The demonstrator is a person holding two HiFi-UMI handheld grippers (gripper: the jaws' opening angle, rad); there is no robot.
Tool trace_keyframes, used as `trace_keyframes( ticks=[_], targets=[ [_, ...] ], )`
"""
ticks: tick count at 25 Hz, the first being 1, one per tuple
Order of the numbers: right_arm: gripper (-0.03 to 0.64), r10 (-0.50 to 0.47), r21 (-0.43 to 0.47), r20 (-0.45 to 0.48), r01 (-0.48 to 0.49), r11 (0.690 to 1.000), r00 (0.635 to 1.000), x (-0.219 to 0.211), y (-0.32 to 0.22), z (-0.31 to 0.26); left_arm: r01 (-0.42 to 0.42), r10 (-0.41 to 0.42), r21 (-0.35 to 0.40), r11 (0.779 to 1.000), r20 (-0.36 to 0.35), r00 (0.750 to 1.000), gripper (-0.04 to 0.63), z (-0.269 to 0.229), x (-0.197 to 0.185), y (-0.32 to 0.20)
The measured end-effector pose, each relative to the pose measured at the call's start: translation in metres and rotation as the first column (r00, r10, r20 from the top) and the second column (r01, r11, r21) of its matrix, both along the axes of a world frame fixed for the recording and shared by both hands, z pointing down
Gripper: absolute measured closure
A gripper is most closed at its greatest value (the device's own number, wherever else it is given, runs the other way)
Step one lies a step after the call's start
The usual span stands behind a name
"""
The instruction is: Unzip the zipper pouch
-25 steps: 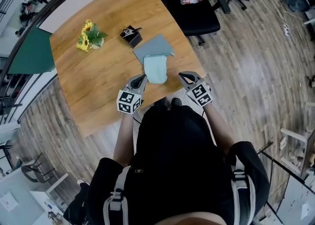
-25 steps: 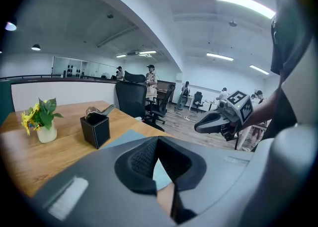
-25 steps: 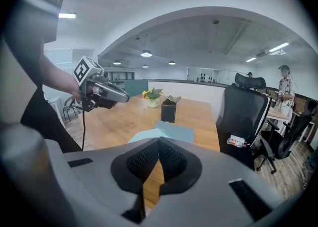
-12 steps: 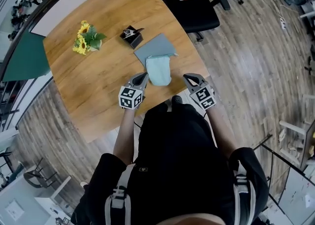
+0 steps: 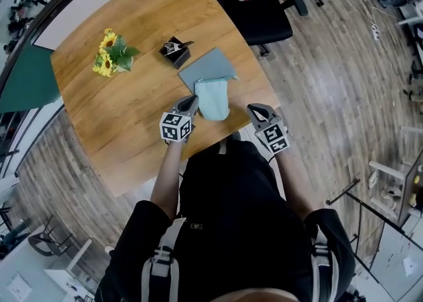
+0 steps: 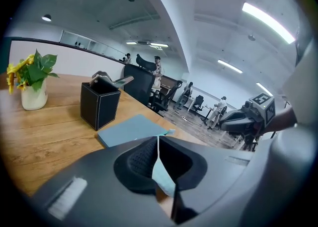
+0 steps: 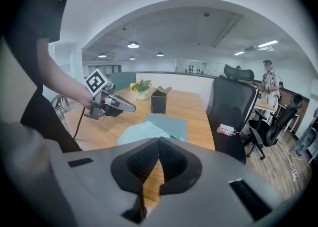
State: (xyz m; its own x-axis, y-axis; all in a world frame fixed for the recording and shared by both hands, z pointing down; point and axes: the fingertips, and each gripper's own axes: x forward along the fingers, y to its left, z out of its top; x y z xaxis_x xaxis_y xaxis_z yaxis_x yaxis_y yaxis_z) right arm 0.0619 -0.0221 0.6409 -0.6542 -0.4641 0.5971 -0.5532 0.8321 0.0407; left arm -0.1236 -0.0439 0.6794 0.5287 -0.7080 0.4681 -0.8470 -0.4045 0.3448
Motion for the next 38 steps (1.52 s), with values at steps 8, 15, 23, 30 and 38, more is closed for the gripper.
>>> trace_keyframes(
  ticks=[8, 15, 23, 30, 38],
  targets=[
    [0.612, 0.043, -0.010, -0.023, -0.043, 0.999, 0.999, 0.001, 0.003, 0.004, 0.015, -0.014, -0.060, 0.998, 0.004, 1.000, 0.533, 0.028, -0.012, -0.017],
    [0.612, 0.063, -0.022, -0.051, -0.065, 0.998, 0.997, 0.001, 0.009, 0.009, -0.009, 0.010, -0.120, 0.993, 0.013, 1.000, 0.467, 0.053, -0.013, -0.027],
    [0.612, 0.077, -0.030, -0.076, -0.080, 0.996, 0.994, 0.002, 0.012, 0.012, 0.006, -0.005, -0.189, 0.982, 0.005, 1.000, 0.440, 0.073, -0.010, -0.043],
    [0.612, 0.087, -0.034, -0.096, -0.091, 0.995, 0.992, 0.006, 0.012, 0.015, 0.038, -0.026, -0.234, 0.971, 0.055, 0.998, 0.430, 0.089, -0.009, -0.048],
    [0.612, 0.092, -0.035, -0.104, -0.096, 0.995, 0.990, 0.003, 0.010, 0.017, 0.012, 0.014, -0.224, 0.974, 0.113, 0.994, 0.439, 0.090, -0.006, -0.047]
  ],
)
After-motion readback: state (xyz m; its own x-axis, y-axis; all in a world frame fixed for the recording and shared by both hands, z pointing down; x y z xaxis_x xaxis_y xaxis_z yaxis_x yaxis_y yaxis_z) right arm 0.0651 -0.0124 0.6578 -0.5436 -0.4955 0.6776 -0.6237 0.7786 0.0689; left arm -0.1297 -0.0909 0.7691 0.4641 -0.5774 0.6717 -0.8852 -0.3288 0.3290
